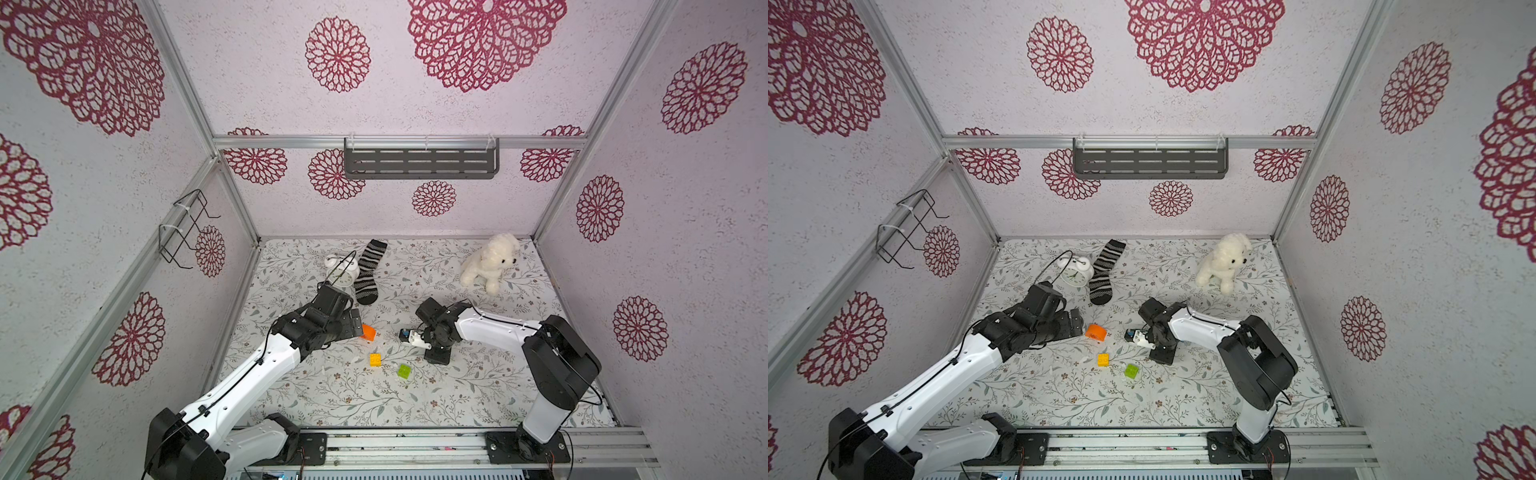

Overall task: Assemble an ice cream with lego
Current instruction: Pick up the lego brick from the center of the board.

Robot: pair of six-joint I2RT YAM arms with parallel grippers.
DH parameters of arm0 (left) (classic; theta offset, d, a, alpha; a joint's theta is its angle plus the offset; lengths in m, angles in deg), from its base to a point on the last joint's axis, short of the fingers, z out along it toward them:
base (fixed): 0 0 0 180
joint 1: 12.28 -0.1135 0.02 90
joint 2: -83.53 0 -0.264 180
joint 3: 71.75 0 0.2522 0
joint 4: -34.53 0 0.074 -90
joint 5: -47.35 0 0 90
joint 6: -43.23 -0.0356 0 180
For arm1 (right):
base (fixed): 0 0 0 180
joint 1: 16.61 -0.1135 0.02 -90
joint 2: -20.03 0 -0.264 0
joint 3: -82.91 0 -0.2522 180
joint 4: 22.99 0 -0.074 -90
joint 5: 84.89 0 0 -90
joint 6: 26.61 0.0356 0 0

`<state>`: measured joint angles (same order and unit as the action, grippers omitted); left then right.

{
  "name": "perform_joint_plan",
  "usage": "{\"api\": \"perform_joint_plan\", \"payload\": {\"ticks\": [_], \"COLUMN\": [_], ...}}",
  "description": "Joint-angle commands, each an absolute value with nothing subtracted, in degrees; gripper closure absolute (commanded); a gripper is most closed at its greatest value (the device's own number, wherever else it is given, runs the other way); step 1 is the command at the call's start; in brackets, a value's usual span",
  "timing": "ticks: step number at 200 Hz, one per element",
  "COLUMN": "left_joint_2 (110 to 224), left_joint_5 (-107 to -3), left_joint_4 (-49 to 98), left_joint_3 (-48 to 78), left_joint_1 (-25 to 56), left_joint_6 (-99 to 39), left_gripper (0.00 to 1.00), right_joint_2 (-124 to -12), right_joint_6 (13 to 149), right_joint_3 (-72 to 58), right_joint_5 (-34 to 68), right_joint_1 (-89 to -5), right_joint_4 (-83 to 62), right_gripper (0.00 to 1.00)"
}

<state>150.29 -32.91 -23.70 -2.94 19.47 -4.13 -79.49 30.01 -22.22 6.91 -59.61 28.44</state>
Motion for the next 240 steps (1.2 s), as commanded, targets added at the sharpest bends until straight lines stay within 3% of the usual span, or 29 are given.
{"api": "perform_joint_plan", "payload": {"ticks": [1, 46, 86, 159, 194, 240], "left_joint_2": [149.6, 149.5, 149.3, 148.4, 149.5, 150.3], "left_joint_5": [-32.5, -32.5, -32.5, -31.7, -31.7, -32.9], "left_joint_4": [-24.2, -24.2, -24.2, -23.7, -25.3, -26.9], "left_joint_3": [-2.0, -2.2, -2.2, -2.3, -1.0, 0.2], "left_joint_1": [19.9, 19.9, 20.0, 19.9, 19.9, 18.2], "left_joint_6": [-4.8, -4.7, -4.7, -5.9, -7.1, -8.1], "left_gripper": [0.02, 0.02, 0.02, 0.02, 0.02, 0.02], "right_joint_2": [-77.6, -77.7, -77.7, -74.1, -72.0, -71.6], "right_joint_6": [30.7, 30.7, 30.7, 39.6, 48.3, 57.2], "right_joint_3": [-21.7, -21.9, -21.8, -20.3, -19.0, -15.5], "right_joint_5": [7.8, 8.4, 9.4, 6.2, -0.3, -1.4], "right_joint_1": [-59.5, -59.5, -59.5, -60.2, -63.8, -70.6], "right_joint_4": [30.5, 30.7, 31.0, 32.0, 35.0, 38.2], "right_gripper": [0.57, 0.61, 0.72, 0.73, 0.73, 0.73]}}
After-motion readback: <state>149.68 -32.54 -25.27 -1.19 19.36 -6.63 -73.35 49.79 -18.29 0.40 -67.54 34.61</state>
